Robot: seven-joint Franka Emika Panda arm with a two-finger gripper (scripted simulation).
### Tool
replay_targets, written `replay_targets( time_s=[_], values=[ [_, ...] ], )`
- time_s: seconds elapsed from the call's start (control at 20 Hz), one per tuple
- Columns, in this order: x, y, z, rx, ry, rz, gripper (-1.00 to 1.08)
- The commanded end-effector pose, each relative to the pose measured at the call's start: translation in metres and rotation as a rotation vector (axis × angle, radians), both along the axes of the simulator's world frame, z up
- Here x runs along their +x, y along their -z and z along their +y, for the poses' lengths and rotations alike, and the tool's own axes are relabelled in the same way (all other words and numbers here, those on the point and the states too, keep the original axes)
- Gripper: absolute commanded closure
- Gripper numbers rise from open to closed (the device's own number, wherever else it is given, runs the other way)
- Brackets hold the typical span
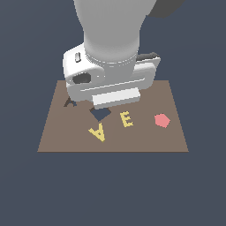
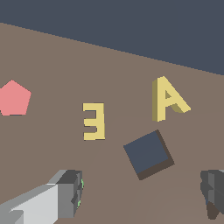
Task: Insert a designated object into the corresponding slot on a board.
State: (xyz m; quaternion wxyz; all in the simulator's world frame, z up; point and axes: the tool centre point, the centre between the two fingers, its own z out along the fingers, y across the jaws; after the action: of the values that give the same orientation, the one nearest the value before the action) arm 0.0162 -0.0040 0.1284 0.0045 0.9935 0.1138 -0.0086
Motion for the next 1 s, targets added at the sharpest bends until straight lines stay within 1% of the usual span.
replay_targets(
  time_s=[0.0, 0.3, 0.55, 0.95],
  values=[
    [0.009, 0.011, -0.008, 0.002, -0.048, -0.002, -0.92],
    [0.035, 0.04, -0.026, 0.007, -0.175, -0.007, -0.92],
    [0.055, 0.059, -0.035, 0.01, -0.258, -0.011, -0.92],
    [0.073, 0.076, -0.041, 0.013, -0.334, -0.013, -0.92]
  ],
)
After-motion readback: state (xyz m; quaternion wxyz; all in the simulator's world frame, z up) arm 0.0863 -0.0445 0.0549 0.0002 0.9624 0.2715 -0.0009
